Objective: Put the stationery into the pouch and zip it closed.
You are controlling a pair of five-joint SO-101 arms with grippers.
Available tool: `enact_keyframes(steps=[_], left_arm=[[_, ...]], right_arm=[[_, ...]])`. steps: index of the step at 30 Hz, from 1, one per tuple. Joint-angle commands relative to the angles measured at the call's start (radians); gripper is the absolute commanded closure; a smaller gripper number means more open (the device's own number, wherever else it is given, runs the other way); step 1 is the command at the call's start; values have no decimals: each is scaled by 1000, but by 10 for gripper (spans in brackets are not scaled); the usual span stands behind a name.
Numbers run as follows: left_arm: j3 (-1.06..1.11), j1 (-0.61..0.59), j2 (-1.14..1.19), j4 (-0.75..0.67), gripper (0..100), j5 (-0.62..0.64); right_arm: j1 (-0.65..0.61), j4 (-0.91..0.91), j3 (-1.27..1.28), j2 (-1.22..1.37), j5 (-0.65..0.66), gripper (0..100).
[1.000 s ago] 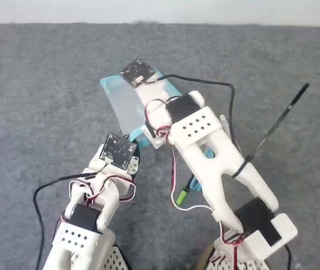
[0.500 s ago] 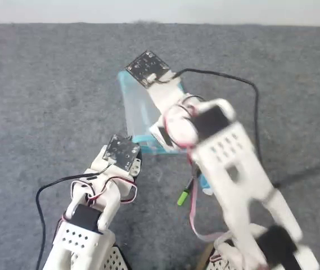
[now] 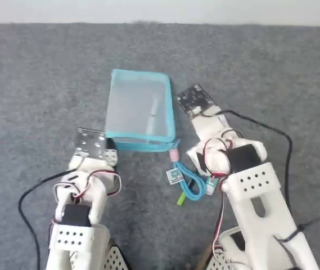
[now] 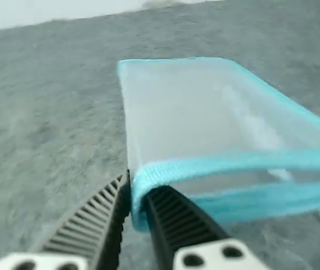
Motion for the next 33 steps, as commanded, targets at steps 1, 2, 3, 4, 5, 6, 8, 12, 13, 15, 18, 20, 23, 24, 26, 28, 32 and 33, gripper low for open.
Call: enact_keyframes(steps=[1, 2, 3, 4, 5, 6, 8, 12, 13, 15, 18, 20, 23, 24, 26, 28, 32, 33], left_arm=[[-77, -32, -5, 3, 988, 29], [-96, -101, -5, 3, 988, 74], [-111, -176, -5, 3, 988, 110], [-120, -235, -3, 5, 988, 127], [-125, -259, -2, 6, 988, 126], [-122, -247, 2, 6, 988, 117], [-104, -155, 0, 8, 988, 49], [-71, 35, 0, 31, 988, -112], [-76, 37, -3, 51, 988, -129], [-96, 6, -3, 80, 988, -158], [-116, -68, -3, 86, 988, -169], [-117, -94, -3, 84, 988, -170], [-124, -143, -5, 43, 988, -172], [-139, -167, -5, 37, 988, -173], [-173, -215, -5, 38, 988, -173], [-193, -227, -5, 68, 988, -190], [-222, -230, -5, 106, 988, -245], [-222, -229, -5, 110, 988, -253]], right_arm=[[22, -47, 23, -39, -44, 764], [22, -47, 23, -39, -46, 764], [22, -48, 28, -39, -48, 764], [22, -48, 29, -39, -49, 764], [18, -48, 31, -36, -49, 764], [18, -48, 32, -27, -48, 764], [16, -58, 32, 8, -46, 764], [16, -59, 9, 119, -46, 764], [21, -59, -2, 151, -46, 764], [22, -59, -29, 214, -46, 764], [22, -58, -64, 305, -51, 764], [24, -56, -86, 348, -52, 764], [25, -48, -112, 392, -54, 764], [25, -48, -117, 400, -54, 764], [25, -48, -118, 401, -54, 764], [28, -48, -120, 401, -54, 764], [79, -47, -127, 401, -52, 764], [97, -44, -133, 404, -52, 764]])
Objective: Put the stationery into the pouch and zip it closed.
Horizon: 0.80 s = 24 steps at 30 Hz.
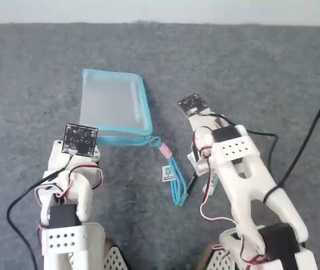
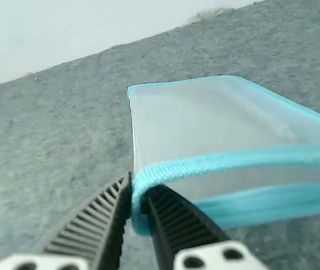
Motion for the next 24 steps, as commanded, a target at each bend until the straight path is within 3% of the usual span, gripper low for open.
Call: enact_keyframes(steps=[1, 13, 20, 24], left_arm=[[-74, -6, -5, 12, 988, -31], [-59, -6, -5, 14, 988, -31], [-50, -6, -5, 20, 988, -28], [-36, -6, -5, 15, 988, -29]], right_arm=[[68, 4, -81, -4, -11, 764], [133, 51, -132, -1, 3, 764], [251, 186, -288, 97, 296, 764], [263, 193, -404, 263, 334, 764]])
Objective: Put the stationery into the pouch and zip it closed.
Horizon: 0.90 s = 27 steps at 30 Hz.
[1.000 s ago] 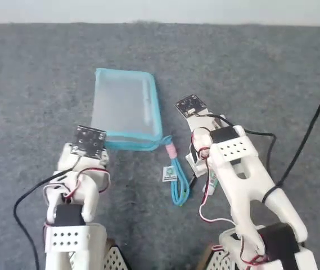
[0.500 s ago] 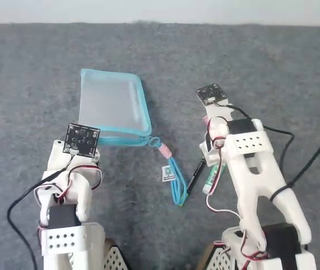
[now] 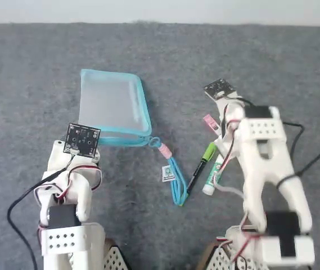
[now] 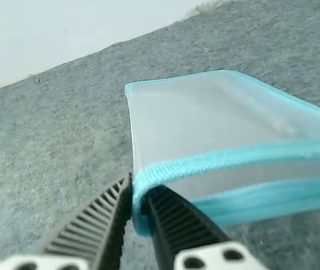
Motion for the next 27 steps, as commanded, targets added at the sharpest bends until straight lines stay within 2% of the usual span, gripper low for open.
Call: enact_keyframes(steps=[1, 7, 17, 22, 27], left_arm=[[-35, -6, -5, -6, 988, -5], [-35, -6, -5, -6, 988, -3], [-35, -5, -5, -6, 988, -3], [-35, -5, -5, -6, 988, -3], [-35, -5, -5, -6, 988, -2]], right_arm=[[7, 15, -140, 117, 32, 764], [7, 27, -227, 300, 32, 764], [88, 84, -147, 240, 94, 801], [156, 74, -129, 245, 92, 801], [153, 7, -49, 246, 97, 804]])
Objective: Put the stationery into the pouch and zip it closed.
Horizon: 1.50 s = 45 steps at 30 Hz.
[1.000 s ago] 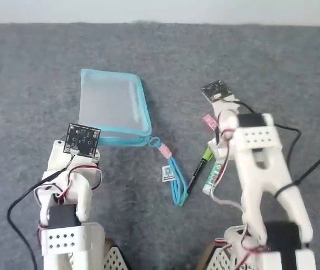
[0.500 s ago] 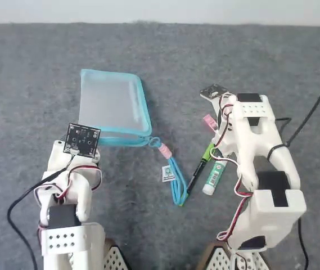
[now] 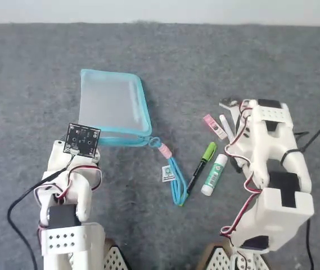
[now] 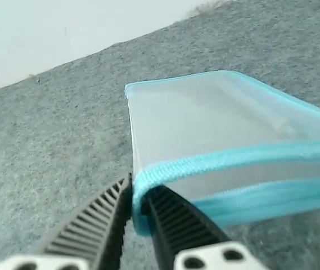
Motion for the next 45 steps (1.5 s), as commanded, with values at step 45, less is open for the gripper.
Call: enact_keyframes(steps=[45], left_arm=[[33, 55, -3, -112, 988, 69]], right_arm=[[-498, 389, -15, -946, -207, 991]])
